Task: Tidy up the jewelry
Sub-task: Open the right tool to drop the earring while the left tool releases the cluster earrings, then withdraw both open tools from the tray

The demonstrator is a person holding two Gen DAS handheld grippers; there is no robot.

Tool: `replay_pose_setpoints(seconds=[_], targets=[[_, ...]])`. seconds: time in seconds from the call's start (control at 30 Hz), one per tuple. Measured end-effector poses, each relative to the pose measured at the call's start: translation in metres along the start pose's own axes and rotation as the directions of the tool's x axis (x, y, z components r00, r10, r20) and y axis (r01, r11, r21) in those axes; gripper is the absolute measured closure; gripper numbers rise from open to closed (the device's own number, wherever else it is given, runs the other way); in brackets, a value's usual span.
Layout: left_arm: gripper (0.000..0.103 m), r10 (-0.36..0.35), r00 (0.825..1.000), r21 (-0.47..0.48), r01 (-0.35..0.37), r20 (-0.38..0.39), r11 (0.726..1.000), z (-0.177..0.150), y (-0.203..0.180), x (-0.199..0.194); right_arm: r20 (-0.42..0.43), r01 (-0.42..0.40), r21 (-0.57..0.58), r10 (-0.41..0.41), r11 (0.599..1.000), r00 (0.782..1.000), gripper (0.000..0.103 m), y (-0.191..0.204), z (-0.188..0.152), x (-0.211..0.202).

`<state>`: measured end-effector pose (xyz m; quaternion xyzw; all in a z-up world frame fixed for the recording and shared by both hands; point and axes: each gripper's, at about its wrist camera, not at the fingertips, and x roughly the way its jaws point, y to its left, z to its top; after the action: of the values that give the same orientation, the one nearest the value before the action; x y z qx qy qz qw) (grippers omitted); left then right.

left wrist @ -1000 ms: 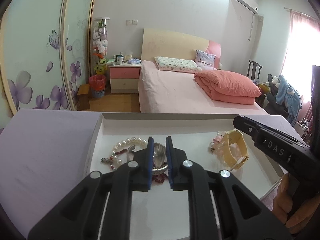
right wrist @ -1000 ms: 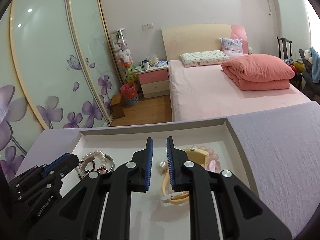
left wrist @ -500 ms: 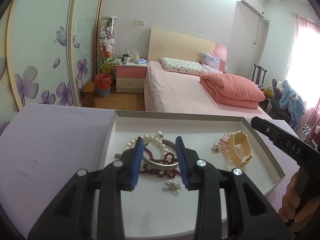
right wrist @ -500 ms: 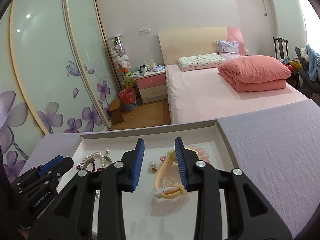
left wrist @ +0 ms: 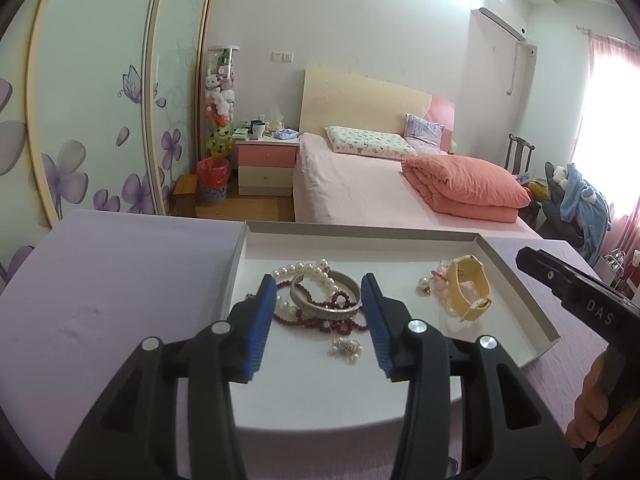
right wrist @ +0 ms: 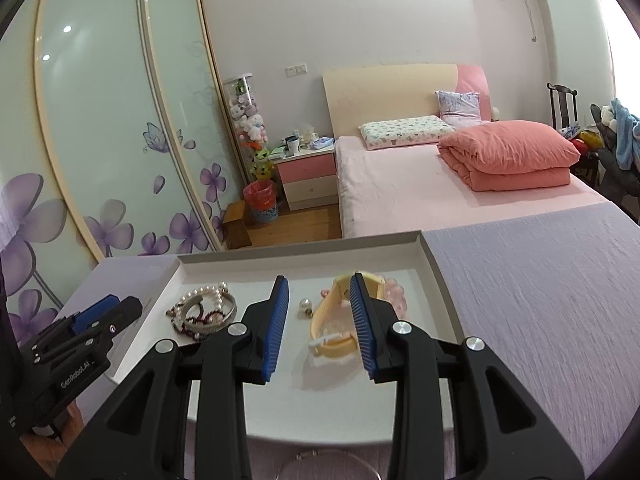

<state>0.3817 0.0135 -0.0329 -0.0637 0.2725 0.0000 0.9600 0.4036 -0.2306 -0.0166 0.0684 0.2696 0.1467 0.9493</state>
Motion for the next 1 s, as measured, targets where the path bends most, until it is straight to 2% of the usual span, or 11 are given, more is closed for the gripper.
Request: replay_pose_setpoints(seconds=[0.23, 0.43, 0.6, 0.7, 0.9, 1.0], targets=[[0.054, -0.008, 1.000, -0.010, 0.008, -0.009, 1.000, -0.011, 0.002, -0.015, -0.024, -0.013, -0.020, 0.012, 1.000, 1.000, 0.064, -0.002, -0.021, -0.018], [0.050, -0.011, 0.999, -0.004, 0.011, -0.040, 1.000, -0.030, 0.005, -0.031, -0.109, -0.023, -0.057, 0.017, 0.998, 0.994, 0.057, -0.001, -0.047, -0.029], [0.048, -0.014, 0.996, -0.020, 0.013, -0.087, 1.000, -0.045, 0.010, -0.039, -0.224, -0.017, -0.083, -0.002, 0.996, 0.975, 0.047, -0.001, -0.071, -0.026], [0.045, -0.009, 0.995, -0.025, 0.007, -0.102, 1.000, -0.054, 0.014, -0.044, -0.266, -0.019, -0.078, -0.002, 0.997, 0.964, 0.039, -0.003, -0.078, -0.024], [0.041, -0.014, 0.996, -0.051, 0.009, -0.092, 0.999, -0.061, 0.020, -0.053, -0.288, -0.012, -0.129, -0.026, 0.992, 0.957, 0.024, 0.009, -0.083, -0.023], [0.039, -0.016, 0.997, -0.066, 0.011, -0.071, 0.998, -0.062, 0.022, -0.058, -0.296, -0.009, -0.121, -0.028, 0.993, 0.955, 0.022, 0.009, -0.085, -0.023]])
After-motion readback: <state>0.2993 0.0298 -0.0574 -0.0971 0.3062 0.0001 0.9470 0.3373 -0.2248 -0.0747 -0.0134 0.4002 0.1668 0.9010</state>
